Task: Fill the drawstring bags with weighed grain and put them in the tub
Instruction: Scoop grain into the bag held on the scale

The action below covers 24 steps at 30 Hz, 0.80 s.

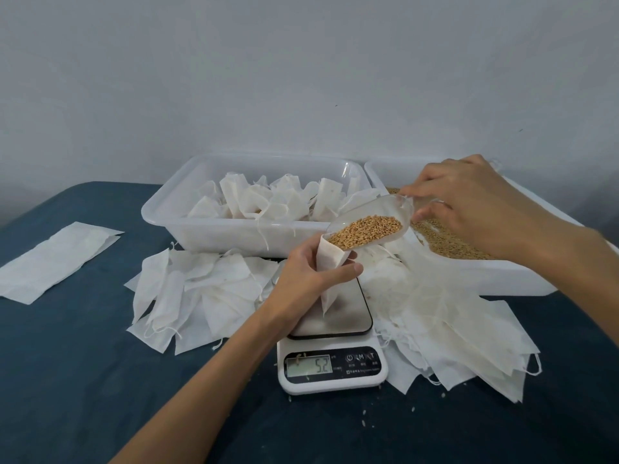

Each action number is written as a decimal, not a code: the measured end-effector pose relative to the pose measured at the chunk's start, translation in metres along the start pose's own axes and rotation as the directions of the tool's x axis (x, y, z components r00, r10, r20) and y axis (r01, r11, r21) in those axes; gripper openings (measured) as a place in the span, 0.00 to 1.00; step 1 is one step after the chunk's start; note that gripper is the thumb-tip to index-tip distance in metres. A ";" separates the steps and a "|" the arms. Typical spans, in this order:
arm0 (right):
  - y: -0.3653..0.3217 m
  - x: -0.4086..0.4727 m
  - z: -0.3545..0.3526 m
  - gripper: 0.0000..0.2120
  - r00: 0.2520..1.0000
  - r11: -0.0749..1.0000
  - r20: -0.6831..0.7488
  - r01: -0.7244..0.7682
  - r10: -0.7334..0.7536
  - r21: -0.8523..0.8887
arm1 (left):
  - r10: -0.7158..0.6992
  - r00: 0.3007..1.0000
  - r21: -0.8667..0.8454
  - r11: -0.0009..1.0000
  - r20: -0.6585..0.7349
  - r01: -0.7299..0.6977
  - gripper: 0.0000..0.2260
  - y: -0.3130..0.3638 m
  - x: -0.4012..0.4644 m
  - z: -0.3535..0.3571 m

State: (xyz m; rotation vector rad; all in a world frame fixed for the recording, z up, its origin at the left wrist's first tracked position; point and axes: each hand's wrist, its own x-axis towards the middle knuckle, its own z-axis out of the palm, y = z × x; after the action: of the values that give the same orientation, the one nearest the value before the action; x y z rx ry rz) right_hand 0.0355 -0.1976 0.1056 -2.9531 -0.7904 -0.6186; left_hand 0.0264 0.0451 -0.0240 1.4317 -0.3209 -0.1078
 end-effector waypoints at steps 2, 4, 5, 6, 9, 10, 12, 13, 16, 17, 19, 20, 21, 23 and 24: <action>0.000 0.000 0.000 0.14 1.000 1.000 -0.003 0.004 -0.004 0.001 | 0.000 1.000 0.000 1.000 -0.004 0.000 0.20 0.001 0.000 0.000; 0.000 -0.001 0.000 0.14 1.000 1.000 -0.009 0.008 -0.008 0.003 | 0.006 1.000 0.004 1.000 -0.004 -0.006 0.20 0.001 0.000 -0.001; 0.000 0.000 0.000 0.14 1.000 1.000 -0.011 0.007 -0.007 0.005 | 0.010 1.000 0.007 1.000 -0.002 -0.010 0.20 0.001 0.000 -0.001; -0.001 0.000 0.000 0.14 1.000 1.000 -0.012 0.006 -0.006 0.006 | 0.013 1.000 0.008 1.000 -0.001 -0.013 0.21 0.002 0.000 -0.001; -0.002 0.001 0.000 0.14 1.000 1.000 -0.008 0.007 -0.007 0.000 | 0.016 1.000 0.009 1.000 -0.009 -0.016 0.23 0.001 0.001 -0.001; -0.002 0.001 0.000 0.14 1.000 1.000 -0.008 0.009 -0.009 -0.002 | 0.016 1.000 0.012 1.000 -0.011 -0.016 0.23 0.001 0.001 -0.001; -0.002 0.001 0.000 0.14 1.000 1.000 -0.012 0.015 -0.015 -0.005 | 0.016 1.000 0.016 1.000 -0.013 -0.016 0.23 0.000 0.001 -0.001; -0.002 0.001 0.000 0.14 1.000 1.000 -0.014 0.017 -0.017 -0.007 | 0.016 1.000 0.016 1.000 -0.014 -0.016 0.22 0.000 0.001 -0.001; -0.002 0.000 -0.001 0.14 1.000 1.000 -0.016 0.024 -0.024 -0.016 | 0.014 1.000 0.017 1.000 -0.014 -0.014 0.22 0.000 0.001 -0.001; -0.002 0.000 -0.001 0.14 1.000 1.000 -0.015 0.023 -0.023 -0.018 | 0.013 1.000 0.019 1.000 -0.013 -0.013 0.22 0.000 0.000 -0.002; -0.002 0.000 -0.001 0.14 1.000 1.000 -0.016 0.019 -0.019 -0.018 | 0.009 1.000 0.023 1.000 -0.011 -0.009 0.20 0.000 0.000 -0.002; -0.003 0.000 -0.001 0.14 1.000 1.000 -0.018 0.018 -0.019 -0.018 | 0.007 1.000 0.028 1.000 -0.011 -0.006 0.20 0.000 0.000 -0.002; -0.003 0.000 -0.001 0.14 1.000 1.000 -0.018 0.019 -0.020 -0.019 | 0.004 1.000 0.034 0.999 -0.014 -0.004 0.19 0.000 0.000 -0.002; -0.004 0.000 -0.001 0.14 0.999 0.999 -0.019 0.026 -0.027 -0.025 | 0.002 1.000 0.042 0.999 -0.019 -0.001 0.19 0.000 0.000 -0.002; -0.004 -0.001 -0.001 0.14 0.999 0.999 -0.021 0.030 -0.031 -0.026 | 0.001 1.000 0.041 0.999 -0.017 0.000 0.19 0.000 0.000 -0.002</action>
State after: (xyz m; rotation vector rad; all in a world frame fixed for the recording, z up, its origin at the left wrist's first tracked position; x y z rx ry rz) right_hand 0.0330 -0.1949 0.1057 -2.9579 -0.8332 -0.6661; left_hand 0.0269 0.0472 -0.0244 1.4719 -0.3110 -0.0888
